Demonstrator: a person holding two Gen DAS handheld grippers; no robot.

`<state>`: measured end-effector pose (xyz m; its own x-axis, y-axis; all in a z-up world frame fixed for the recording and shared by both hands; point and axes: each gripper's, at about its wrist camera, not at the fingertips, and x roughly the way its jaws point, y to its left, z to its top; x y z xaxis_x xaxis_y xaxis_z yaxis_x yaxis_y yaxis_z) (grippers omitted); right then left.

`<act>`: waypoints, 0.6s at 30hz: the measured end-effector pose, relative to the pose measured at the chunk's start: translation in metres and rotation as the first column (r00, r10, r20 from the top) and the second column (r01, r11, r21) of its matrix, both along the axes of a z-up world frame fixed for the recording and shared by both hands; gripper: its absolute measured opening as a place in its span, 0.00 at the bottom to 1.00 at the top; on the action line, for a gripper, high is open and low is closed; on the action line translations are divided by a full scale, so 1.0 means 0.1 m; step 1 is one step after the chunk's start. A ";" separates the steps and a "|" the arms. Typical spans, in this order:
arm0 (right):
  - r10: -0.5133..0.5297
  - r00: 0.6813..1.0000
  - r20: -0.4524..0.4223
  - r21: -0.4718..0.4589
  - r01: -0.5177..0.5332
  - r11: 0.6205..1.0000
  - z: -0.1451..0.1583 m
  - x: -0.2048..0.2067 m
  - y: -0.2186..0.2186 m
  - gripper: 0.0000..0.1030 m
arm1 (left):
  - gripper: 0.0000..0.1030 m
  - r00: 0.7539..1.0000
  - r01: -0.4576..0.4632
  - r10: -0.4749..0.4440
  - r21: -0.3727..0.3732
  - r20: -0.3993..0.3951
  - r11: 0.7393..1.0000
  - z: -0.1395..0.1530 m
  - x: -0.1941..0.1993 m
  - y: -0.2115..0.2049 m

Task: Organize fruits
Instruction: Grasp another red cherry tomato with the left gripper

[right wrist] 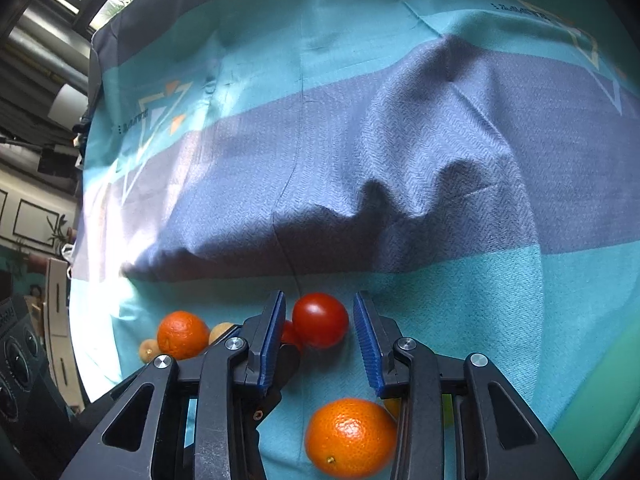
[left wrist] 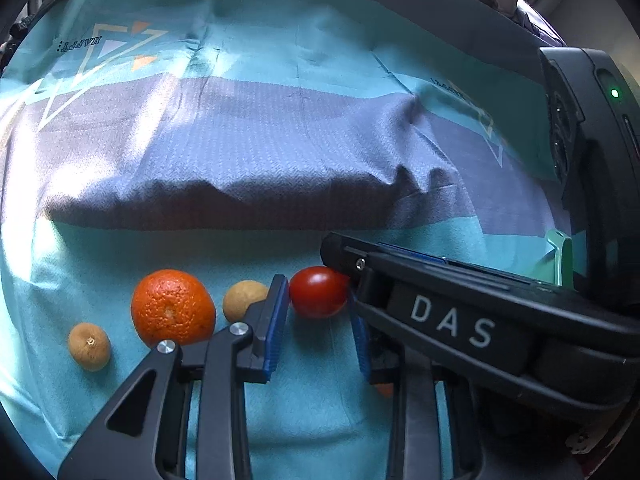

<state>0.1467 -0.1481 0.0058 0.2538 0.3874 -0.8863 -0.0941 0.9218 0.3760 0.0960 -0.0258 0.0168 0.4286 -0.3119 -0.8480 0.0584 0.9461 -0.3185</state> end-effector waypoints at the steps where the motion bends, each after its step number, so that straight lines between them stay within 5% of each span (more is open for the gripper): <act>1: -0.001 1.000 0.001 0.002 0.001 1.000 0.00 0.00 -0.01 0.38 | 0.30 1.000 -0.001 0.001 -0.002 0.001 1.000 0.00 0.00 0.00; 18: -0.051 0.998 0.031 0.045 0.050 0.998 0.05 -0.06 -0.11 0.30 | 0.28 0.999 -0.019 0.018 0.012 0.038 1.000 0.09 -0.13 -0.01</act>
<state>0.1408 -0.1592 0.0112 0.3018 0.4117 -0.8599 -0.0605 0.9084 0.4137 0.0825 -0.0271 0.0258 0.4664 -0.2933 -0.8345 0.0527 0.9510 -0.3048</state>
